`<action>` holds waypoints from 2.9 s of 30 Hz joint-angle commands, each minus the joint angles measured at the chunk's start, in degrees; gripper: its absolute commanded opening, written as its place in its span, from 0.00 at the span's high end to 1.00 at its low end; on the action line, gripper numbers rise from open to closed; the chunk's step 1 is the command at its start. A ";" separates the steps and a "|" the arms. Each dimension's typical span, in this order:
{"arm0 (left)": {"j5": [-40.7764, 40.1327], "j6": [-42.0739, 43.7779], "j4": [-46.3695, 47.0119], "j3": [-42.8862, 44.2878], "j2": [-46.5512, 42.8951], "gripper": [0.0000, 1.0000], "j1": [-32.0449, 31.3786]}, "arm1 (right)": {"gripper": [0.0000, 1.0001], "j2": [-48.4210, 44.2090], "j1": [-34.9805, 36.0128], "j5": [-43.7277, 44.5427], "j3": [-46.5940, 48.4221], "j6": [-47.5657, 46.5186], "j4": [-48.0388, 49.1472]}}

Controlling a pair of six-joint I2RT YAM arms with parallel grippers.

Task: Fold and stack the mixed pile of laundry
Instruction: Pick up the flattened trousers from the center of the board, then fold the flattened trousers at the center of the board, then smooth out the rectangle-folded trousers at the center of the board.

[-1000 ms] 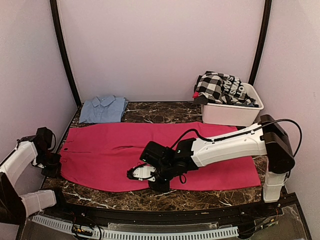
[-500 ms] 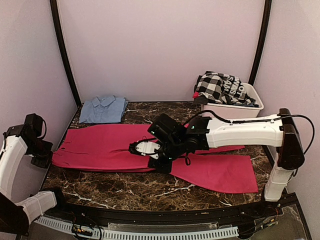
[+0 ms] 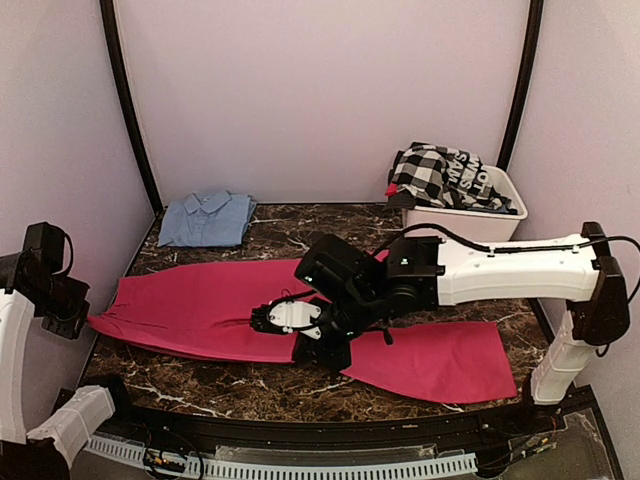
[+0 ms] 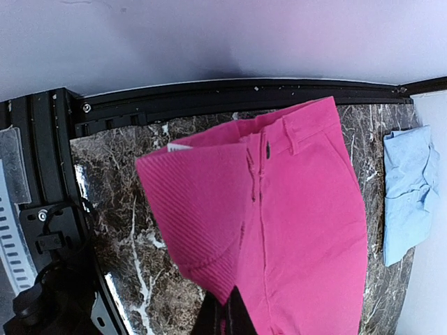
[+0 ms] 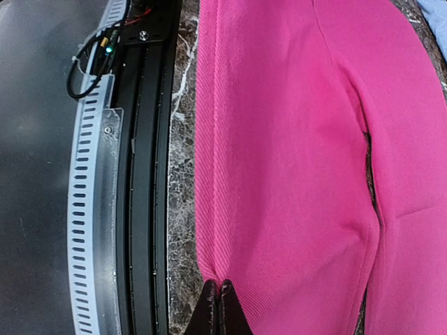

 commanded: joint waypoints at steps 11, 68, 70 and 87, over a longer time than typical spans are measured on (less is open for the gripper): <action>-3.66 4.33 13.21 4.78 15.49 1.00 0.29 | 1.00 14.42 -15.78 -1.58 23.08 -7.00 -3.04; 14.93 38.15 46.40 18.12 62.48 0.36 -17.30 | 1.00 22.01 -22.01 -6.93 15.35 14.82 4.43; 14.60 38.23 47.45 16.20 58.16 0.35 -17.98 | 1.00 23.78 -23.21 -6.45 17.67 14.46 3.78; 12.75 33.38 49.02 9.72 60.81 0.33 -24.45 | 0.95 42.42 -28.21 -5.21 41.67 15.70 -4.97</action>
